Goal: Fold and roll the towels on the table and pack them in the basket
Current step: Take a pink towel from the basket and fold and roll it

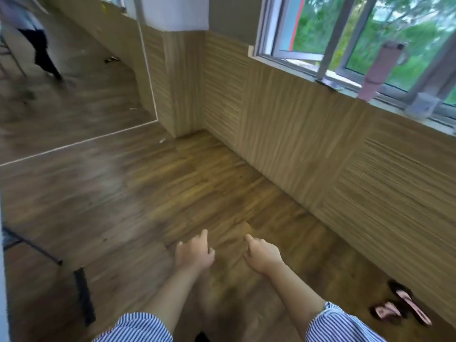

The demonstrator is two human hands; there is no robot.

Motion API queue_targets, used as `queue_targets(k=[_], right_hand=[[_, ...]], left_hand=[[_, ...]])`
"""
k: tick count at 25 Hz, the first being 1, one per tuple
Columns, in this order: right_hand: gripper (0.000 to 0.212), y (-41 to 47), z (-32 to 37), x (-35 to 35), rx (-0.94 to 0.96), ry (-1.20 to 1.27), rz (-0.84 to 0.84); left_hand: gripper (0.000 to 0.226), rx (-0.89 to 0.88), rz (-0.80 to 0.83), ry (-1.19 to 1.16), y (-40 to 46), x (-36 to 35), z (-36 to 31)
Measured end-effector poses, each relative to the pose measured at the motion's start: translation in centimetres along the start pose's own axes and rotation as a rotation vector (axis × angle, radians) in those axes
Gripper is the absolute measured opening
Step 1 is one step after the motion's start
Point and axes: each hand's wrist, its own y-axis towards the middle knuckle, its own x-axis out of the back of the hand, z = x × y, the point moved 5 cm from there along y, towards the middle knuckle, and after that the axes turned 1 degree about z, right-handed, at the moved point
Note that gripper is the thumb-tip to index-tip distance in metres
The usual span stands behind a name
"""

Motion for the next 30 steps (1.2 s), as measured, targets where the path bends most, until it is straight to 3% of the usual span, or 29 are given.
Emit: queue_targets(k=[7, 14, 18, 23, 30], right_hand=[[0.033, 17.7, 10.1, 5.0, 0.205, -0.09, 0.005], [0.042, 37.1, 25.7, 7.9, 0.552, -0.23, 0.051], [0.04, 42.6, 38.2, 7.2, 0.866, -0.334, 0.136], [0.04, 43.4, 52.3, 1.5, 1.175, -0.429, 0.246], [0.029, 41.7, 69.5, -4.5, 1.4, -0.42, 0.301]], left_hand=[[0.047, 0.185, -0.083, 0.016, 12.2, 7.8, 9.6], [0.045, 0.569, -0.168, -0.06, 21.1, 14.5, 23.4], [0.044, 0.878, -0.26, -0.149, 18.8, 17.0, 32.1], [0.037, 1.245, -0.366, -0.265, 11.4, 16.6, 40.7], [0.039, 1.496, -0.414, -0.279, 5.8, 16.8, 54.7]])
